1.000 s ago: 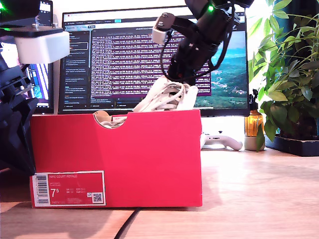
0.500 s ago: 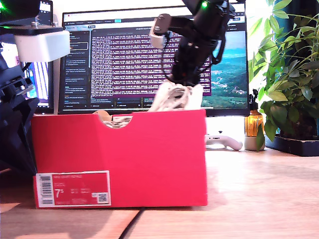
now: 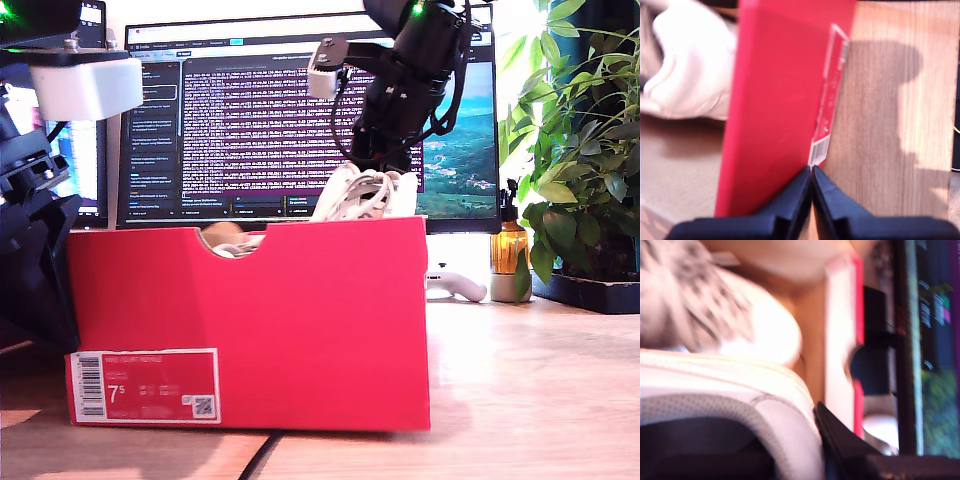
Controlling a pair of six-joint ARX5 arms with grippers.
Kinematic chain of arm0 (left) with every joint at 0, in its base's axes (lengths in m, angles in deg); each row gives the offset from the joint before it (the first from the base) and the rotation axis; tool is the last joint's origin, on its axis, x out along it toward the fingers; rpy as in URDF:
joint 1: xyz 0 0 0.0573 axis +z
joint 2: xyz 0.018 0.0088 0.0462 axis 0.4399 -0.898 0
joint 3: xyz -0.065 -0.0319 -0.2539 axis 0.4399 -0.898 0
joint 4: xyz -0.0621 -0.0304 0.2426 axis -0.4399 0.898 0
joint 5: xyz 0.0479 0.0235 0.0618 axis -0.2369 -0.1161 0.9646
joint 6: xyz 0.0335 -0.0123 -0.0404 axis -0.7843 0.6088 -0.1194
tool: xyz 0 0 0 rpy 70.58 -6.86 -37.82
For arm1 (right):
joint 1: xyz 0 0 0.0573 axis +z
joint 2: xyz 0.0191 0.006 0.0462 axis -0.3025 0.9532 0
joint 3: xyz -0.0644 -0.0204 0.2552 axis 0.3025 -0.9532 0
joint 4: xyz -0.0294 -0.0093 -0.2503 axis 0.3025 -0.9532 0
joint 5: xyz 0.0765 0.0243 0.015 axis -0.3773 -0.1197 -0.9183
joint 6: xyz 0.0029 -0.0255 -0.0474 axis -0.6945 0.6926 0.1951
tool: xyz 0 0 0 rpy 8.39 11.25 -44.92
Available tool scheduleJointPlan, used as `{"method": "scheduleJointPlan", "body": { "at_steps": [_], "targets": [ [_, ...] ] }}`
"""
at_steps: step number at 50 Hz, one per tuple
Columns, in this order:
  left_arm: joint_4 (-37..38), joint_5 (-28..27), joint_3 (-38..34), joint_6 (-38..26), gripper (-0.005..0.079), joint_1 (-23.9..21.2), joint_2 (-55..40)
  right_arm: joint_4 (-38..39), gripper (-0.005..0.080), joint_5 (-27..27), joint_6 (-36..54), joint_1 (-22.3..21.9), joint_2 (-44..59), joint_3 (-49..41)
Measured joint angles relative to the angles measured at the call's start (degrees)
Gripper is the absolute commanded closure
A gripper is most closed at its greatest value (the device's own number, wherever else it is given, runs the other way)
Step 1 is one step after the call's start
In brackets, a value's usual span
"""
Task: Pack the white shoes by picking the first shoe and placing it inside the red shoebox, left side, then picking and rotating the second shoe and placing it in the shoebox
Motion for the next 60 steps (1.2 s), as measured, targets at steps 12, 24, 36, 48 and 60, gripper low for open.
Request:
{"method": "scheduleJointPlan", "body": {
  "at_steps": [12,24,36,48,60],
  "targets": [
    [0.0,0.0,0.0,0.0,0.0759,0.0,0.0,-0.5,0.0765,5.8,-0.2,0.7,0.0,0.0],
    [0.0,-0.2,0.0,0.0,0.0759,0.0,0.0,-0.9,0.0725,8.7,-1.4,0.6,0.0,0.0],
    [0.0,-1.3,0.0,0.0,0.0759,0.0,0.0,-0.8,0.0473,11.5,-3.5,0.7,0.0,0.0],
    [0.0,-1.5,0.0,0.0,0.0759,0.0,0.0,0.0,0.0426,14.8,-5.6,0.8,0.0,0.0],
    [0.0,-1.5,0.0,0.0,0.0759,0.0,0.0,0.3,0.0478,19.3,-5.8,2.7,0.0,0.0]
  ]
}}
